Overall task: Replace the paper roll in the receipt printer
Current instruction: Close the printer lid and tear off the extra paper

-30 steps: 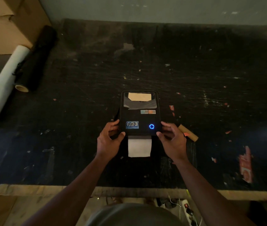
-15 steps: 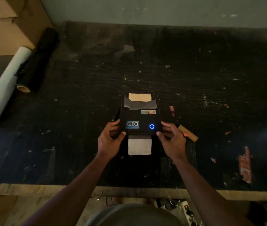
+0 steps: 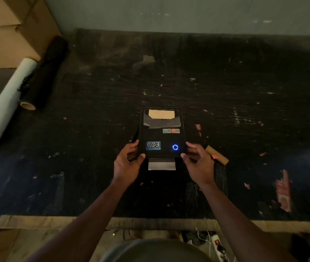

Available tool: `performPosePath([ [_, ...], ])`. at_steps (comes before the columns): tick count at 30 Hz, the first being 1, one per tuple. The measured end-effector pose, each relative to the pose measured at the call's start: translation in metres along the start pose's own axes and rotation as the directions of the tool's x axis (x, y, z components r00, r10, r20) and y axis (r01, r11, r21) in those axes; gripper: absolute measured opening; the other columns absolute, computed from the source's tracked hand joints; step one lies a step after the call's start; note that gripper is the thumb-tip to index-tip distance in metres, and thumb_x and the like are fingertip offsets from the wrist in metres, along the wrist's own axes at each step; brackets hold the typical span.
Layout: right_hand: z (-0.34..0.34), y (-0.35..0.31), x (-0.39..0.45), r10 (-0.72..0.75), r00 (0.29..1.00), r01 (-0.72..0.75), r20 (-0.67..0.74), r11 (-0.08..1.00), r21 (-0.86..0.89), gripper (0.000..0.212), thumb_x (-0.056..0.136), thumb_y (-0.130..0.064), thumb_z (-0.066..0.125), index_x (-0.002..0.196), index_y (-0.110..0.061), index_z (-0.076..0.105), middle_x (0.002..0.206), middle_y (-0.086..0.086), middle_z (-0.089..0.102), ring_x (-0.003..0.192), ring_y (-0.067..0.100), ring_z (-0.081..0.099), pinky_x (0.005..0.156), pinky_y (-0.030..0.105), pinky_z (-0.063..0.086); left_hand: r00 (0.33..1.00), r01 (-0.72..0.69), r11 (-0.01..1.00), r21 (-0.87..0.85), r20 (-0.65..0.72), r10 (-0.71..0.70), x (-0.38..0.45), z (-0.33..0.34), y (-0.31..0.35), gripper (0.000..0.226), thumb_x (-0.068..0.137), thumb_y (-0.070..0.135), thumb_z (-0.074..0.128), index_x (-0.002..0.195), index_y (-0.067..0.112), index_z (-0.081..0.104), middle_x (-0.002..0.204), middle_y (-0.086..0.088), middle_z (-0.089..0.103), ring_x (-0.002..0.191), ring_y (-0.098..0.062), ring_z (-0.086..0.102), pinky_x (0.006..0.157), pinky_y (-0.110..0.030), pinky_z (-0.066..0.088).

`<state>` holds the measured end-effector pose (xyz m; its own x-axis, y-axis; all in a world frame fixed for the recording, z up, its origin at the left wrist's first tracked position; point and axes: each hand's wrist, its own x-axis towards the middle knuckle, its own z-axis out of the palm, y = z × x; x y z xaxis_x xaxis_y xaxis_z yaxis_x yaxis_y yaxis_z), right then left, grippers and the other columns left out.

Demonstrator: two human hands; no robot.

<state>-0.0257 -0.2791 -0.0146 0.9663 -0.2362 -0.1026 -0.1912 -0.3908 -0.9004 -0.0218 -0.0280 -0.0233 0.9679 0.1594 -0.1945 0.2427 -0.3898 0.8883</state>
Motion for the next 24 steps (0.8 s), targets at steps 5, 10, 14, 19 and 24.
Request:
performPosePath([
  [5,0.0028,-0.0027,0.0002,0.033,0.999,-0.033,-0.011,0.999,-0.032,0.046,0.089,-0.005,0.078,0.131,-0.018,0.067,0.127,-0.002,0.071,0.106,-0.002,0.066,0.078,0.0,0.049,1.0,0.002,0.999,-0.042,-0.005,-0.002,0.0014,0.002,-0.0043,0.056,0.09,0.013,0.077,0.139,0.032,0.057,0.135,0.0,0.068,0.114,-0.011,0.07,0.078,-0.001,0.05],
  [10,0.0032,-0.0044,0.0,0.042,0.999,-0.043,-0.01,0.998,-0.053,0.045,0.09,-0.007,0.077,0.132,-0.018,0.067,0.126,0.0,0.072,0.11,0.003,0.066,0.076,-0.003,0.047,1.0,0.017,0.999,-0.04,0.007,-0.016,0.003,0.0009,-0.0063,0.056,0.09,0.017,0.077,0.138,0.039,0.057,0.133,0.005,0.067,0.116,-0.011,0.07,0.085,-0.009,0.052],
  [14,0.0034,-0.0055,0.0,0.06,0.998,-0.06,-0.003,0.996,-0.058,0.045,0.09,-0.008,0.077,0.133,-0.018,0.066,0.126,-0.001,0.071,0.11,0.003,0.065,0.077,0.002,0.047,1.0,0.013,0.999,-0.03,0.014,-0.012,0.0039,0.0,-0.0077,0.057,0.09,0.02,0.077,0.137,0.045,0.055,0.134,0.009,0.065,0.117,-0.01,0.069,0.08,-0.007,0.052],
  [19,0.0045,-0.0069,-0.0036,0.05,0.998,-0.051,-0.025,0.997,-0.055,0.044,0.089,-0.008,0.078,0.131,-0.017,0.067,0.125,0.0,0.072,0.111,0.006,0.067,0.086,0.009,0.048,1.0,0.019,0.999,-0.034,0.025,-0.019,0.0038,-0.0003,-0.0068,0.057,0.091,0.018,0.076,0.138,0.042,0.055,0.138,0.005,0.065,0.118,-0.012,0.069,0.088,-0.017,0.054],
  [24,0.0048,-0.0063,-0.0025,0.066,0.998,-0.067,-0.017,0.997,-0.029,0.043,0.089,-0.007,0.077,0.13,-0.019,0.067,0.124,-0.001,0.072,0.112,0.008,0.068,0.088,0.012,0.049,0.999,0.016,0.999,-0.027,0.038,-0.015,0.0033,-0.0011,-0.0057,0.057,0.092,0.017,0.075,0.14,0.04,0.053,0.132,0.014,0.062,0.115,-0.008,0.068,0.076,-0.006,0.053],
])
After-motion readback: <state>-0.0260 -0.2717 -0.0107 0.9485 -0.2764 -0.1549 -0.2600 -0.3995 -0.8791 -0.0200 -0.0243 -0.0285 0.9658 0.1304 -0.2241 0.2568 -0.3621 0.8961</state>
